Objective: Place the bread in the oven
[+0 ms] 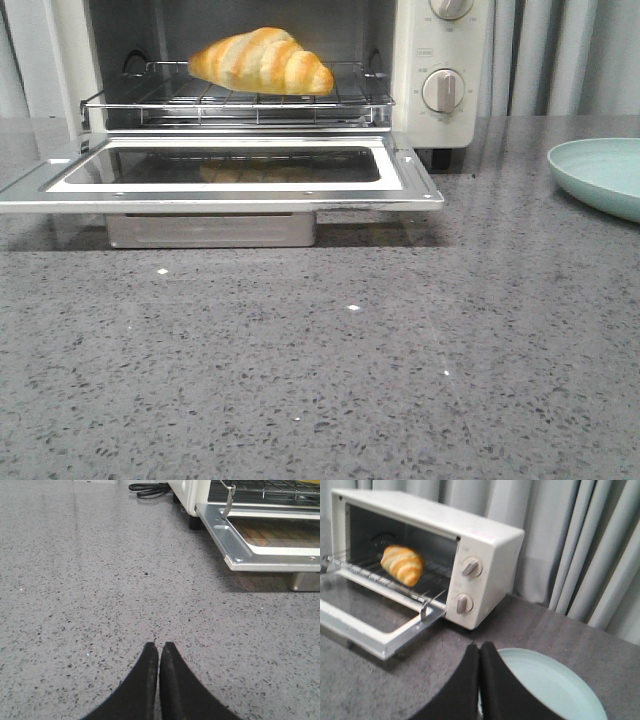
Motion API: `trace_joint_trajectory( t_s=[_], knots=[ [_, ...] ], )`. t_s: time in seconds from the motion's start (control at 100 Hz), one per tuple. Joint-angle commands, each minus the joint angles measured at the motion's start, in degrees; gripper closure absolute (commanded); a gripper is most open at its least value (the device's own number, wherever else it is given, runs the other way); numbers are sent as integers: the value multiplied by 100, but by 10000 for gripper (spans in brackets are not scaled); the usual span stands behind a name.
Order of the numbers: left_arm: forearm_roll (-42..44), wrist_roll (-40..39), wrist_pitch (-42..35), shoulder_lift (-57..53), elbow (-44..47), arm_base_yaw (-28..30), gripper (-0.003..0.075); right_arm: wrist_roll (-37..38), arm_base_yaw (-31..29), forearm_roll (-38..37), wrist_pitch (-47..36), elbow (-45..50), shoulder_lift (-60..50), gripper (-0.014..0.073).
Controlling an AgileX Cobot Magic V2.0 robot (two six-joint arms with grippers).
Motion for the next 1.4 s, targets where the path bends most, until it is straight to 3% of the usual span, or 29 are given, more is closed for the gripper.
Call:
trace_joint_trajectory(
  t_s=[0.0,0.1,0.26,0.41,0.57,0.72,0.88,1.06,1.39],
  knots=[
    [-34,-80,-358,-157,128,7,741,14,-25,-260,-266,305,154,651],
    [-34,-80,-358,-157,128,7,741,14,-25,-5,330,550,203,651],
    [-34,-80,-358,-157,128,7,741,14,-413,180,-108,726,291,651],
    [-34,-80,-358,-157,128,7,741,-111,-1751,1522,-972,939,323,651],
    [-34,-80,-358,-157,128,7,741,-1411,-3176,2987,-2462,1719,323,651],
    [-34,-80,-358,-157,128,7,741,-1576,-3863,3418,-3856,2664,210,651],
    [-34,-80,-358,-157,128,7,741,-1576,-4187,3917,-3829,3237,-274,651],
    [-34,-80,-358,-157,128,7,741,-1576,-4436,3955,-2394,3220,-1118,651],
    [-44,-80,-358,-157,128,7,741,-1576,-4445,3955,-2429,3220,-1074,651]
  ],
)
